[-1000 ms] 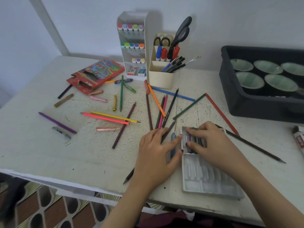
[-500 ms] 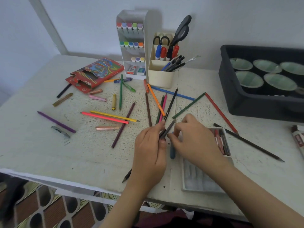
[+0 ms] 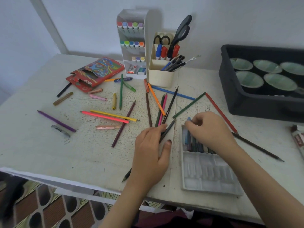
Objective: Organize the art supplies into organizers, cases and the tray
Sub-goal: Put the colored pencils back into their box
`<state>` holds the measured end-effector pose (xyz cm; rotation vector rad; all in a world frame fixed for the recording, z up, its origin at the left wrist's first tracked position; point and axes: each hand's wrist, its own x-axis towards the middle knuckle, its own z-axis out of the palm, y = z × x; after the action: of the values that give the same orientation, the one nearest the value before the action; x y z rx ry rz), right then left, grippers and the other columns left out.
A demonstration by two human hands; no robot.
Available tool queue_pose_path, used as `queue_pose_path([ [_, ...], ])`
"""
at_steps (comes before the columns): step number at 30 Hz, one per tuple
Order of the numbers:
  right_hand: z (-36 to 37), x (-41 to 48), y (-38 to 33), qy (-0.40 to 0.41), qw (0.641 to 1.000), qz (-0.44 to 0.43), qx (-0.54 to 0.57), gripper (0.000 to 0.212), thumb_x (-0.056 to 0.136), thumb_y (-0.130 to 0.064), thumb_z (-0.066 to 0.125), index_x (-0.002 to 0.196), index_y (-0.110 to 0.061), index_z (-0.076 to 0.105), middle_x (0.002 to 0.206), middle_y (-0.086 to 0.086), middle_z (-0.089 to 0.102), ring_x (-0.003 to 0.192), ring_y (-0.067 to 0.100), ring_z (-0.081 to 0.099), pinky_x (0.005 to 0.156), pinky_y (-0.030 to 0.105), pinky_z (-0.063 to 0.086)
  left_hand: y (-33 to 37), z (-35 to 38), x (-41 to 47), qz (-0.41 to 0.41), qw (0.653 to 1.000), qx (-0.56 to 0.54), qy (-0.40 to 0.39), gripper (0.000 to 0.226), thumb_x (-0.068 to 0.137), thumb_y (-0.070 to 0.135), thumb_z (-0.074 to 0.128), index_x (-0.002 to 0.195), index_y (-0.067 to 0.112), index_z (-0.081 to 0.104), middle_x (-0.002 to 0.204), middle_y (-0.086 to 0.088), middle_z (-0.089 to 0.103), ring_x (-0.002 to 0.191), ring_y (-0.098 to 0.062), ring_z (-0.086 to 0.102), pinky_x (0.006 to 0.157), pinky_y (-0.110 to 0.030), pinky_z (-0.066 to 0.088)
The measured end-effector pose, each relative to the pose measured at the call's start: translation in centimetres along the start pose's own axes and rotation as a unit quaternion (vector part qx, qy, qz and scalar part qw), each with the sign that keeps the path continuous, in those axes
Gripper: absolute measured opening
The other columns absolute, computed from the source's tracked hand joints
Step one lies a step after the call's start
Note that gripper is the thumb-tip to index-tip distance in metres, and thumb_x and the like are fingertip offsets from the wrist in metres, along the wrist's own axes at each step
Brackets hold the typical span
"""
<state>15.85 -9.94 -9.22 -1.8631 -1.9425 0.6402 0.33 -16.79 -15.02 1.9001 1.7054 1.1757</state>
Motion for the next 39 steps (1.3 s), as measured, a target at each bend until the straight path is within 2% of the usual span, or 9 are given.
queue_pose_path([
  [2, -0.1, -0.4, 0.6, -0.012, 1.0, 0.006, -0.018, 0.031, 0.085, -0.032, 0.057, 0.064, -0.01, 0.06, 0.057, 0.001, 0.057, 0.049, 0.01, 0.05, 0.048, 0.024, 0.039, 0.0, 0.0, 0.0, 0.022, 0.999, 0.035, -0.02, 0.046, 0.087, 0.041, 0.046, 0.126, 0.02, 0.056, 0.119, 0.011, 0.059, 0.117, -0.01, 0.046, 0.102, -0.029, 0.032],
  [7, 0.7, -1.2, 0.8, -0.005, 0.998, -0.015, -0.053, 0.032, 0.087, -0.04, 0.057, 0.063, -0.021, 0.053, 0.078, -0.005, 0.048, 0.063, 0.006, 0.047, 0.053, 0.025, 0.033, 0.0, 0.1, -0.1, 0.055, 0.992, 0.1, -0.059, 0.053, 0.079, 0.053, 0.054, 0.123, 0.025, 0.06, 0.124, 0.01, 0.058, 0.123, -0.012, 0.042, 0.105, -0.022, 0.022],
  [14, 0.2, -1.3, 0.9, -0.029, 0.999, -0.027, -0.035, 0.026, 0.085, -0.043, 0.062, 0.07, -0.022, 0.061, 0.07, -0.01, 0.055, 0.065, 0.003, 0.051, 0.054, 0.022, 0.036, -0.2, 0.3, -0.1, 0.058, 0.991, 0.106, -0.051, 0.049, 0.076, 0.055, 0.057, 0.116, 0.027, 0.064, 0.121, 0.01, 0.059, 0.122, -0.015, 0.044, 0.103, -0.028, 0.029],
  [21, 0.4, -1.4, 1.1, -0.055, 0.998, 0.006, -0.007, 0.023, 0.079, -0.033, 0.072, 0.064, -0.021, 0.059, 0.051, -0.01, 0.056, 0.057, -0.002, 0.051, 0.054, 0.021, 0.036, -0.3, 0.4, -0.2, 0.06, 0.992, 0.103, -0.052, 0.048, 0.076, 0.056, 0.057, 0.115, 0.028, 0.064, 0.12, 0.011, 0.059, 0.121, -0.013, 0.043, 0.103, -0.025, 0.026],
  [26, 0.3, -0.8, 1.0, -0.086, 0.996, 0.03, -0.005, 0.023, 0.077, -0.034, 0.074, 0.068, -0.019, 0.06, 0.051, -0.01, 0.057, 0.053, 0.001, 0.053, 0.054, 0.024, 0.04, -0.4, 0.5, -0.3, 0.072, 0.991, 0.098, -0.047, 0.047, 0.077, 0.053, 0.057, 0.117, 0.027, 0.064, 0.12, 0.011, 0.059, 0.122, -0.011, 0.043, 0.104, -0.023, 0.025],
  [29, 0.0, -0.4, 0.8, -0.098, 0.995, 0.02, -0.007, 0.022, 0.08, -0.036, 0.071, 0.069, -0.02, 0.058, 0.045, -0.011, 0.056, 0.042, -0.002, 0.05, 0.048, 0.02, 0.037, -0.1, 0.4, 0.0, 0.09, 0.996, 0.016, -0.005, 0.034, 0.083, 0.037, 0.058, 0.113, 0.021, 0.065, 0.116, 0.011, 0.062, 0.118, -0.008, 0.048, 0.104, -0.025, 0.032],
  [31, 0.0, -0.2, 0.3, -0.086, 0.996, -0.009, -0.014, 0.021, 0.083, -0.036, 0.066, 0.072, -0.022, 0.057, 0.058, -0.009, 0.06, 0.052, 0.001, 0.054, 0.05, 0.021, 0.037, 0.2, -0.2, 0.3, 0.08, 0.994, -0.064, 0.04, 0.026, 0.086, 0.025, 0.056, 0.108, 0.018, 0.067, 0.108, 0.011, 0.065, 0.11, -0.008, 0.055, 0.097, -0.029, 0.041],
  [36, 1.2, 1.2, -3.2, -0.103, 0.988, -0.112, 0.002, 0.011, 0.087, -0.034, 0.061, 0.081, -0.025, 0.058, 0.084, -0.01, 0.055, 0.079, 0.004, 0.052, 0.062, 0.019, 0.039, 0.2, -3.2, 1.9, -0.049, 0.943, -0.277, 0.176, 0.018, 0.085, 0.021, 0.053, 0.096, 0.017, 0.067, 0.094, 0.006, 0.07, 0.096, -0.015, 0.064, 0.085, -0.029, 0.05],
  [39, 3.2, 2.2, -6.0, -0.123, 0.976, -0.179, 0.003, 0.008, 0.087, -0.035, 0.061, 0.086, -0.028, 0.06, 0.089, -0.01, 0.052, 0.08, 0.004, 0.05, 0.062, 0.019, 0.036, -1.0, -5.5, 2.8, -0.104, 0.922, -0.285, 0.239, 0.018, 0.084, 0.008, 0.053, 0.09, 0.019, 0.067, 0.09, 0.005, 0.07, 0.093, -0.014, 0.065, 0.083, -0.024, 0.049],
])
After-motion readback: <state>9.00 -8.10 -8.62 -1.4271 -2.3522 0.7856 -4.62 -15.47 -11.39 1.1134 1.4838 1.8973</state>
